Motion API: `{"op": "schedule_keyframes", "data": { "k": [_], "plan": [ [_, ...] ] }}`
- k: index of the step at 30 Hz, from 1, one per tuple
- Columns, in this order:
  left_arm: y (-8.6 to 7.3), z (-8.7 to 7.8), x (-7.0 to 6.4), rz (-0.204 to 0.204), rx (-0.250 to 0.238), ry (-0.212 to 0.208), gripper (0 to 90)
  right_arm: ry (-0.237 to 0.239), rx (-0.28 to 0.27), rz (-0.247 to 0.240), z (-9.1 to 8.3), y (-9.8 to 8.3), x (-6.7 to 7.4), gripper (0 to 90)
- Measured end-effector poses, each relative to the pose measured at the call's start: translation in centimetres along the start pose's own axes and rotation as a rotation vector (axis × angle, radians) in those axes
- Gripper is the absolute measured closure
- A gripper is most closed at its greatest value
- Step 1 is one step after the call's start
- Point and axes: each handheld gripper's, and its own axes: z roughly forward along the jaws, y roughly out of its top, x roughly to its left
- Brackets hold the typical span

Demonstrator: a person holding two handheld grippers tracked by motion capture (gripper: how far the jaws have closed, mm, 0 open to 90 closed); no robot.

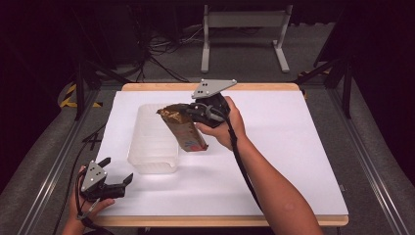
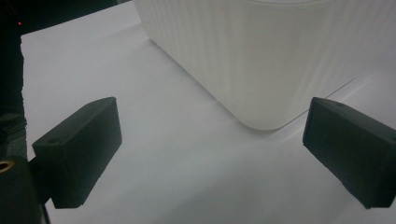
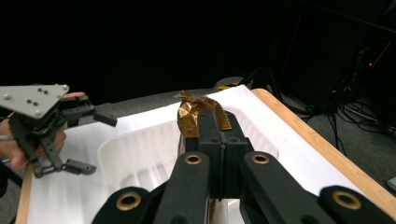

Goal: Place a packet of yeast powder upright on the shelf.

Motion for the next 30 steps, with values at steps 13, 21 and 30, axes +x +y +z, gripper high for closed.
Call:
{"op": "schedule_keyframes", "data": {
  "k": [13, 21, 30],
  "plan": [
    [0.0, 0.1, 0.1, -0.004, -0.005, -0.009, 5.4, -0.007, -0.041, 0.04, 3.4, 0.8, -0.4, 89.8],
    [0.0, 0.0, 0.1, -0.006, -0.016, -0.011, 5.4, 0.009, -0.063, 0.048, 5.3, 1.6, 0.0, 89.8],
    [-0.1, -0.1, 0.1, -0.005, -0.022, -0.013, 5.3, 0.014, -0.064, 0.043, 7.2, 2.1, 0.6, 89.9]
  ]
}}
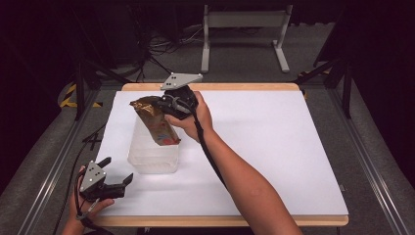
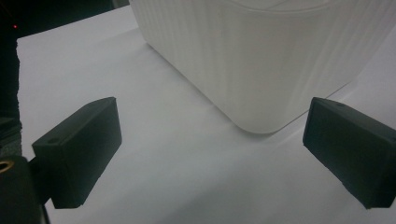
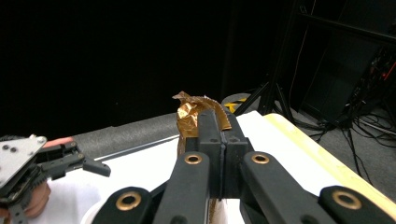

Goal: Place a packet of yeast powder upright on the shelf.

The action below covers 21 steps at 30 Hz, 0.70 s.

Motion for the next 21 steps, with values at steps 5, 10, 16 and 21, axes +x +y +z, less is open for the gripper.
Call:
{"op": "schedule_keyframes", "data": {
  "k": [5, 10, 16, 21],
  "plan": [
    [0.0, 0.0, 0.0, -0.001, 0.0, -0.002, 5.3, 0.005, -0.001, 0.013, 1.3, -0.1, 0.2, 89.8],
    [-0.1, -0.1, 0.0, 0.0, 0.001, -0.005, 5.4, -0.013, -0.017, 0.013, 1.9, -0.3, 0.3, 89.8],
    [-0.1, 0.0, 0.0, 0.0, 0.002, -0.003, 5.3, 0.003, -0.037, 0.033, 1.9, -0.9, 0.2, 89.8],
    [-0.1, 0.0, 0.0, 0.0, 0.002, -0.002, 5.3, 0.028, -0.016, 0.004, 1.7, -1.3, 1.1, 89.7]
  ]
}}
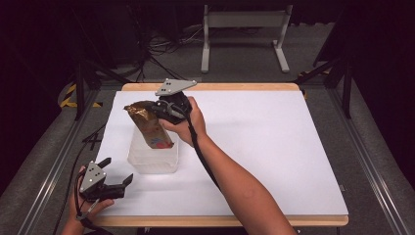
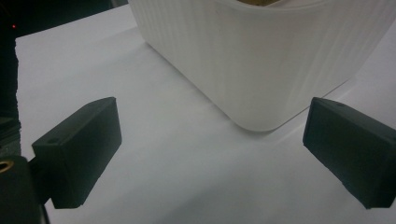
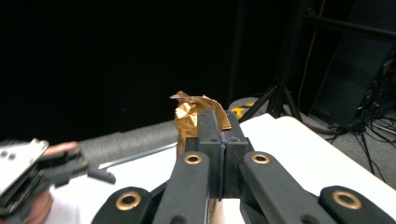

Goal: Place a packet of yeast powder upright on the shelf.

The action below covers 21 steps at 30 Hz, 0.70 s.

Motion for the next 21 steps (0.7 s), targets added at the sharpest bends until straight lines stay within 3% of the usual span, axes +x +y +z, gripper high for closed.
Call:
{"op": "schedule_keyframes", "data": {
  "k": [3, 16, 21],
  "plan": [
    [0.0, 0.0, 0.0, 0.002, 0.003, 0.0, 5.3, 0.015, 0.018, -0.012, 0.0, -0.7, 0.6, 89.7],
    [0.0, 0.1, 0.0, 0.0, 0.007, -0.004, 5.3, 0.035, 0.021, 0.058, 0.1, -4.4, -0.4, 89.6],
    [0.0, 0.1, -0.1, 0.001, 0.014, -0.004, 5.2, 0.024, 0.034, 0.033, -0.7, -4.8, -0.5, 89.3]
  ]
}}
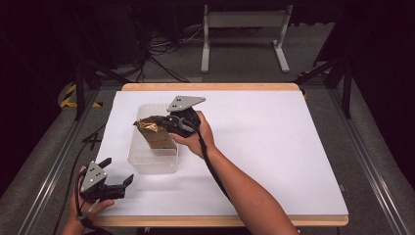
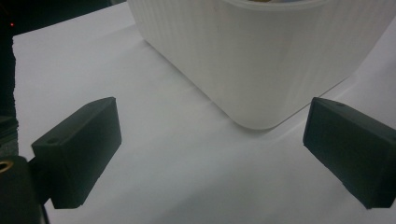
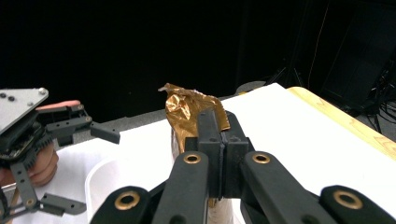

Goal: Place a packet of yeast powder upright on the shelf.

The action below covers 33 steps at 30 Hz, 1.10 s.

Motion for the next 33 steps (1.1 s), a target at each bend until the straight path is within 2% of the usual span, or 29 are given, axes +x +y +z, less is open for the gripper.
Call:
{"op": "schedule_keyframes", "data": {
  "k": [4, 9, 17, 23, 33],
  "plan": [
    [0.02, 0.04, -0.07, 0.001, 0.0, 0.002, 5.2, -0.003, 0.005, -0.013, -0.23, -0.14, 0.03, 88.9],
    [-0.01, -0.02, 0.0, -0.002, -0.001, 0.002, 5.2, -0.016, 0.035, -0.056, -0.35, -0.21, 0.24, 88.1],
    [0.0, -0.01, -0.02, -0.001, 0.0, 0.005, 5.2, -0.027, 0.074, -0.081, -0.3, -0.27, 0.24, 85.2],
    [0.01, 0.02, -0.03, -0.002, 0.002, 0.003, 5.3, -0.002, 0.083, -0.053, -0.41, -0.41, -0.02, 80.9],
    [0.05, 0.08, -0.1, 0.005, 0.003, 0.008, 5.2, -0.013, 0.115, -0.078, -0.62, -0.31, 0.18, 72.3]
  ]
}}
